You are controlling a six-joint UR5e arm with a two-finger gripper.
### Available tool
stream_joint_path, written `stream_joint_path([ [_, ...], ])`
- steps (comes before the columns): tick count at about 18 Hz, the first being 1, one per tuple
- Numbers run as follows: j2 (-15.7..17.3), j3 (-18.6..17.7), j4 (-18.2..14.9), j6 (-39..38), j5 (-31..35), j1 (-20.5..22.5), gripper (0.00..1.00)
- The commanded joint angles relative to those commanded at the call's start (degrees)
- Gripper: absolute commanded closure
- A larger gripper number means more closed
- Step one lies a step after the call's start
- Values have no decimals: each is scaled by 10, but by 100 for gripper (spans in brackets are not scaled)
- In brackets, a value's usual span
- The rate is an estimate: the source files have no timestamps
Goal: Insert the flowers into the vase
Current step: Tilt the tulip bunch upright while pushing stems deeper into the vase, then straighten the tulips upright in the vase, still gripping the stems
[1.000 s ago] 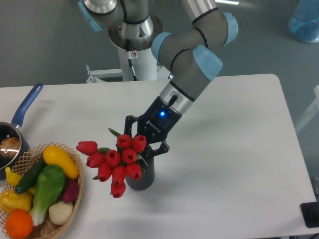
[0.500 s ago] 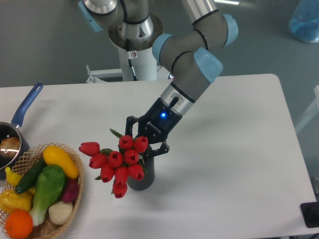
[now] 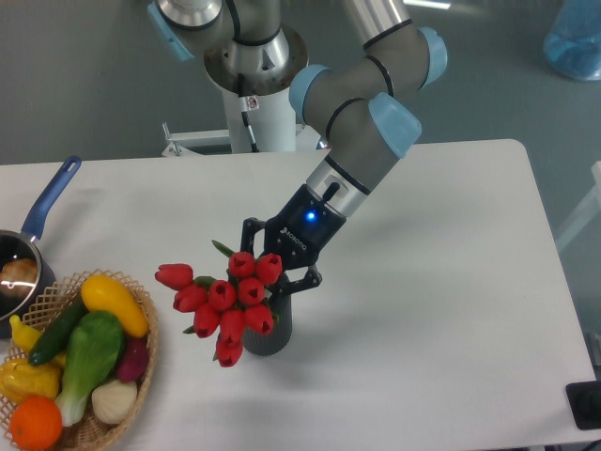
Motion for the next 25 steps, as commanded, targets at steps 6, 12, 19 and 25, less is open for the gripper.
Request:
stream_joint_path([
  [6,-3,-1,0,29,-23,11,93],
  [12,-12,0,0,76,-50,15,87],
  [19,-20,-18,0,98,-51,21,85],
  [25,-20,-33,0,112,-52,25,85],
])
